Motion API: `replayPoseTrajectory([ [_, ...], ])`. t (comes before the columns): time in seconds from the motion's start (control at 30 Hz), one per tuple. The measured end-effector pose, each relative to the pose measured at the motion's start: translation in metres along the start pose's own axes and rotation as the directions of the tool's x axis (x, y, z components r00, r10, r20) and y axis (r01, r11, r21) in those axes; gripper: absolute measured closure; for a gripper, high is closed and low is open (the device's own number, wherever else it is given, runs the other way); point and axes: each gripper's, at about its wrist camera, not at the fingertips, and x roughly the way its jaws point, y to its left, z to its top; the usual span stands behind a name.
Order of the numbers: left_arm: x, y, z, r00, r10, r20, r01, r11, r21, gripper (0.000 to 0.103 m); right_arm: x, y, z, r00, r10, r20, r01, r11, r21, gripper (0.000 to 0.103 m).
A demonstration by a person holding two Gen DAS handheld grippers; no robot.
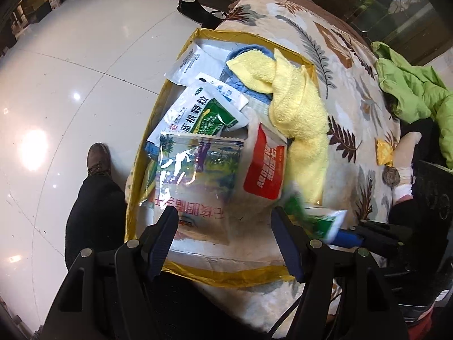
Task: Organize soft objects
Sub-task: 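Carry the snack packet and sachet into the box and open both grippers, then move both open grippers back toward the yellow foil packet and grey knit ball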
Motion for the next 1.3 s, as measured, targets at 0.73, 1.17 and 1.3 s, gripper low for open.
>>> replayPoseTrajectory([
  [0.73, -0.001, -0.023, -0.008, 0.999, -0.033, -0.018, 0.034, 0.998, 0.050, 0.035, -0.045, -0.026, -0.017, 0.990, 0.088, 0.109, -0.098, 0.991, 0.089, 0.067],
  [1.17, -0.012, -0.014, -0.007, 0.999, -0.032, 0.002, 0.032, 0.999, 0.033, 0.035, 0.003, 0.001, -0.013, 0.999, 0.038, 0.032, -0.039, 0.999, 0.028, 0.067],
  [1.3, -0.006, -0.028, -0.009, 1.000, -0.023, -0.004, 0.024, 0.998, 0.063, 0.035, -0.007, -0.010, -0.015, 0.989, 0.142, 0.045, -0.145, 0.985, 0.089, 0.067],
])
